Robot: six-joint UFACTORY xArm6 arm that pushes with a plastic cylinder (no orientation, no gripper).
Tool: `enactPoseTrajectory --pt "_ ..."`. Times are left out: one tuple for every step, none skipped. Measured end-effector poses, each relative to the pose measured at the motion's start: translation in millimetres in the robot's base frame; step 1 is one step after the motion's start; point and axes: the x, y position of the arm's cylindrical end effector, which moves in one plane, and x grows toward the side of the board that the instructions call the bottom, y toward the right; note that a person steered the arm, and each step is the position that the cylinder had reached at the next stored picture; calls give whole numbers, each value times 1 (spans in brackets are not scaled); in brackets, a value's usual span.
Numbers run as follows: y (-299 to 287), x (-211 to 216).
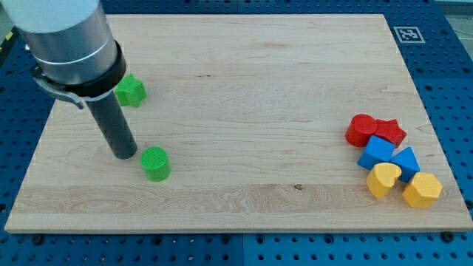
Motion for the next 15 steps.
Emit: enactPoseTrajectory --pt "0 2" --pt "0 31" --pt "0 31" --pt "25 40" --pt "31 40" --pt "43 40" --pt "46 20" --pt "50 14" --pt "94 14" --pt "102 14" --pt "104 14" --pt "137 14" --pt "145 14" --pt "145 14" --pt "147 -17"
